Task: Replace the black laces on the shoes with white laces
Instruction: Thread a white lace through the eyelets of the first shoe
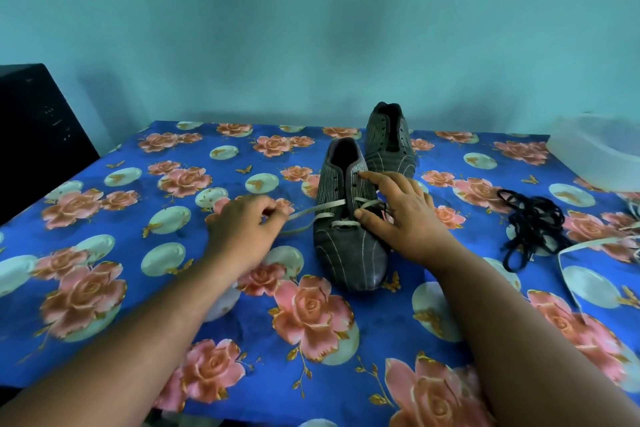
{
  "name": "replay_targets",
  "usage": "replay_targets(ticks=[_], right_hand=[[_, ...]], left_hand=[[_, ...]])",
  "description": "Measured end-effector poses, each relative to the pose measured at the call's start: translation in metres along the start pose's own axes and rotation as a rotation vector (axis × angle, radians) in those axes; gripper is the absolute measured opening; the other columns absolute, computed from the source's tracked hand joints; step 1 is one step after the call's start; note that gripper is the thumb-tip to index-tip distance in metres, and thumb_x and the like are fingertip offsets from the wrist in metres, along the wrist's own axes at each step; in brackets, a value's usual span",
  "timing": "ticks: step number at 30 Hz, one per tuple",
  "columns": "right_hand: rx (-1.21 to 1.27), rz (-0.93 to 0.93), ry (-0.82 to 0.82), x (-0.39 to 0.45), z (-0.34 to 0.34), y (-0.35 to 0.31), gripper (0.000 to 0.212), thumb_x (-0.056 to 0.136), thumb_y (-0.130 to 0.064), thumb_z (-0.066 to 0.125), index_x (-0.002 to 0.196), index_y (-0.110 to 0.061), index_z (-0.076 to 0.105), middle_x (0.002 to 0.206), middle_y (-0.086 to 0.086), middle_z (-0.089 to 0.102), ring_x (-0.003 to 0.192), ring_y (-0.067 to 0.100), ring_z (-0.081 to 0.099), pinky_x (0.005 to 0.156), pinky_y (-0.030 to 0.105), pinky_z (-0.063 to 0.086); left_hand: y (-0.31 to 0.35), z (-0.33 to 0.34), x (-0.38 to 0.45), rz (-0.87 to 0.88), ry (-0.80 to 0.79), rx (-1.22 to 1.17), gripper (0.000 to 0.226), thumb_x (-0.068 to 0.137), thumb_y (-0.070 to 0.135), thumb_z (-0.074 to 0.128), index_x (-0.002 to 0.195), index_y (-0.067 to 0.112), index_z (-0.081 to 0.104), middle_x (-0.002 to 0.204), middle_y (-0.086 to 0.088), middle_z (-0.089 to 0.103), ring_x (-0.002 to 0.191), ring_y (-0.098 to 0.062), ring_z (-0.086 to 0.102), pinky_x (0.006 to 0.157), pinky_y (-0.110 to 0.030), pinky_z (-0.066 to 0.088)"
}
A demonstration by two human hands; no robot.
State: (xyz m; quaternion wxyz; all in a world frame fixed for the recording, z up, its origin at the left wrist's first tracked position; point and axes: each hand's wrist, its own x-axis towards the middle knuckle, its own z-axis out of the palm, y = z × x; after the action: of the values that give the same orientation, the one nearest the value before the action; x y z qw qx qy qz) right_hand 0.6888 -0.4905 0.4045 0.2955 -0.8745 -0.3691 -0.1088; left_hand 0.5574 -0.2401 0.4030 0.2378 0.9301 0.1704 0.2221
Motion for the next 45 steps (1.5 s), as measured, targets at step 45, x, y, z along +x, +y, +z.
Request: replay_targets(ticks=[45], right_hand=[[0.015, 0.015, -0.031, -0.002, -0.002, -0.002, 0.066, 0.093, -0.064, 0.053, 0.152, -0.041, 0.036, 0.147, -0.008, 0.042, 0.14, 0.02, 0.034, 0.106, 0.037, 0.021]], left_hand=[[0.015, -0.006, -0.003, 0.109, -0.089, -0.139, 0.061, 0.081, 0.083, 0.036, 0.098, 0.034, 0.068, 0.101, 0.019, 0.064, 0.103, -0.013, 0.062, 0.093, -0.048, 0.048]])
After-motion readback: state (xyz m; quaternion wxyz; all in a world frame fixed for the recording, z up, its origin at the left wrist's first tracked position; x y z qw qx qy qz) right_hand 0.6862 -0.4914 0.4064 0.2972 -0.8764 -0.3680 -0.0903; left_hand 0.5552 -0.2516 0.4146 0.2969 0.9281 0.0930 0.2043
